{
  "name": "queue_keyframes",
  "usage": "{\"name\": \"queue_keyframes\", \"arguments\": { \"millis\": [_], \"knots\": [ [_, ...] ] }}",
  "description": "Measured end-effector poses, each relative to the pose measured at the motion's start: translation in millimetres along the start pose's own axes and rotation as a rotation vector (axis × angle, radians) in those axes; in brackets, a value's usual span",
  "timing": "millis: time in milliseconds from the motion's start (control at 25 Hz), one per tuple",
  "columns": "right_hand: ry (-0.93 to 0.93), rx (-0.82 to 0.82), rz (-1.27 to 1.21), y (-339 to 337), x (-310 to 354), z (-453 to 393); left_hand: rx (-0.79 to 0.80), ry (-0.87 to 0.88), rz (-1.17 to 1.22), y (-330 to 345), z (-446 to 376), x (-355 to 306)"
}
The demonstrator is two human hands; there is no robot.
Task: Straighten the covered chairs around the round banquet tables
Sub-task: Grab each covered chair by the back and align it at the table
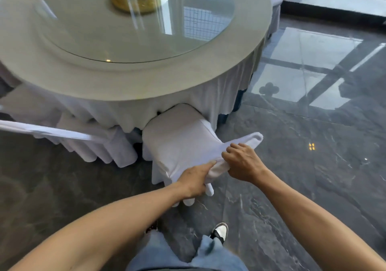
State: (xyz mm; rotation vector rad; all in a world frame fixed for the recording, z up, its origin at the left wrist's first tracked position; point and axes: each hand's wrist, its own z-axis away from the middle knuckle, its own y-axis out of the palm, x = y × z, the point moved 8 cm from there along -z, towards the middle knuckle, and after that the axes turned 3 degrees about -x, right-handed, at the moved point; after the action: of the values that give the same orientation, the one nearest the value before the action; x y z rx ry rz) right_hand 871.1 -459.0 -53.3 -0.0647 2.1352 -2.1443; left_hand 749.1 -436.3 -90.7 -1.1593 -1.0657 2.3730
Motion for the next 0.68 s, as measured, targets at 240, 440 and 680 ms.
{"name": "queue_keyframes", "arguments": {
  "millis": [240,440,680],
  "knots": [
    [0.116,-0.006,-0.074,-1,105,-119,-0.02,0.005,-0.097,-101,27,146],
    [0.168,-0.069,-0.11,-10,164,-203,-0.043,-0.044,-0.173,-184,38,231],
    [0.223,-0.023,-0.347,3,196,-255,-0.073,-0.117,-0.23,-227,35,302]
  ]
}}
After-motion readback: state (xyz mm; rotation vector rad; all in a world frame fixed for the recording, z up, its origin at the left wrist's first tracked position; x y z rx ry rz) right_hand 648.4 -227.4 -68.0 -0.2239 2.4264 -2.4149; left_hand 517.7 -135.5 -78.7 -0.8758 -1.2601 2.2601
